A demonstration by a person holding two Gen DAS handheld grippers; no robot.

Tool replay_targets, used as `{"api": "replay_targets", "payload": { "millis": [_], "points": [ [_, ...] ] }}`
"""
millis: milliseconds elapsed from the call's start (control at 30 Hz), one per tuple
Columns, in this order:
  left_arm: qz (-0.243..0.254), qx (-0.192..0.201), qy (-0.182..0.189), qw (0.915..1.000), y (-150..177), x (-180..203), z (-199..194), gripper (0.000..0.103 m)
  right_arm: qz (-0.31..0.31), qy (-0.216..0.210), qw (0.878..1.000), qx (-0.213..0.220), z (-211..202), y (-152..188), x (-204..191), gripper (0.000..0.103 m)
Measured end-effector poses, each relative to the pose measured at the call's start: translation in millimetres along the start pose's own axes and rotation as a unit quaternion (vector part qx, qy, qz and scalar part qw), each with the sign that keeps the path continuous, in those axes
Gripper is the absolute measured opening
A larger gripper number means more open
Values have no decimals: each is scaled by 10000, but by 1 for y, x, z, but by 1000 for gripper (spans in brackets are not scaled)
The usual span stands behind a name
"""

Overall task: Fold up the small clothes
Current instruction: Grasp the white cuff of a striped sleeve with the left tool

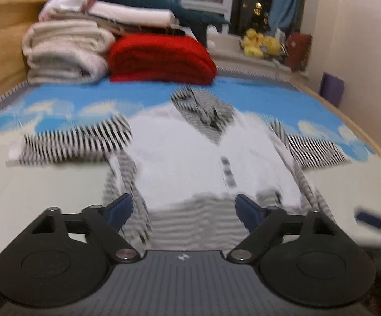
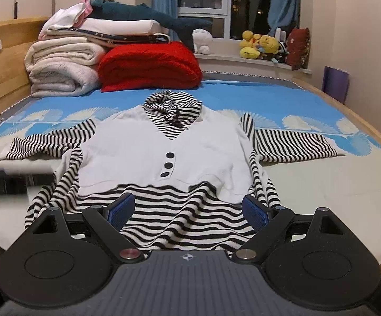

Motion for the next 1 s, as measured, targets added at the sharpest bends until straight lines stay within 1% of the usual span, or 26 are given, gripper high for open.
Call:
{"api": "replay_targets", "payload": {
  "millis": [100, 133, 167, 200, 233, 267, 300, 333, 367, 400, 433, 500, 600, 633, 667, 733, 767, 867, 967, 1000],
  "points": [
    [-33, 282, -264, 9992, -48, -17, 20, 84, 129, -29, 9999, 66, 4, -3, 4, 89],
    [83, 141, -410, 9990, -58, -21, 32, 81, 78, 23, 9999, 77, 5, -3, 5, 89],
    [140, 139, -485, 9986, -72, -27, 44, 78, 6, 83, 9999, 106, 4, -5, 8, 89],
    [166, 198, -526, 9983, -86, -33, 55, 72, -193, 216, 9995, 98, 3, -5, 10, 89],
    [237, 158, -608, 9977, -96, -40, 68, 65, -168, 225, 9995, 154, 1, -7, 12, 89],
    [275, 161, -669, 9973, -107, -48, 81, 61, -69, 182, 9997, 176, 1, -8, 13, 89],
    [275, 131, -707, 9970, -117, -57, 96, 52, -63, 181, 9994, 294, -2, -13, 16, 89],
    [257, 100, -719, 9970, -124, -66, 111, 45, -53, 167, 9989, 439, -6, -19, 18, 89],
    [65, 326, -577, 9978, -135, -78, 118, 45, 9, 99, 9981, 601, -10, -25, 20, 89],
    [54, 311, -643, 9974, -141, -91, 130, 45, 5, 39, 9974, 719, -13, -34, 22, 89],
    [142, 366, -815, 9959, -154, -103, 132, 45, -41, 12, 9968, 798, -15, -43, 24, 89],
    [45, 251, -998, 9947, -163, -128, 145, 45, 45, -72, 9969, 776, -10, -59, 29, 89],
    [-217, 296, -1179, 9923, -174, -162, 152, 45, 1, -25, 9970, 776, 7, -94, 35, 89],
    [-311, 374, -1243, 9910, -183, -176, 150, 45, -51, 64, 9974, 715, 19, -109, 37, 90],
    [-451, 338, -1273, 9903, -182, -189, 154, 45, -212, 173, 9980, 577, 29, -119, 34, 90],
    [-790, 267, -1346, 9874, -180, -223, 163, 45, -246, 274, 9990, 272, 61, -140, 30, 90],
    [-948, 139, -1418, 9852, -173, -240, 172, 45, -260, 312, 9991, 131, 78, -147, 27, 90],
    [-1356, 6, -1807, 9741, -165, -298, 173, 45, -369, 442, 9978, -336, 132, -167, 16, 90],
    [-1801, -106, -2074, 9615, -154, -348, 170, 47, -53, 412, 9966, -705, 182, -174, 14, 90],
    [-1988, -150, -2176, 9555, -147, -366, 165, 48, 59, 392, 9959, -809, 198, -173, 14, 90]
  ]
}}
Point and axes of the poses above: each gripper's, at about its wrist camera, not at the fingertips, and z roughly the way its jaws point, x to its right, y to its underside, the point moved 10 cm from there along z, roughly the way its jaws point, and after that the axes turned 3 degrees about -z, right-handed, at the moved point
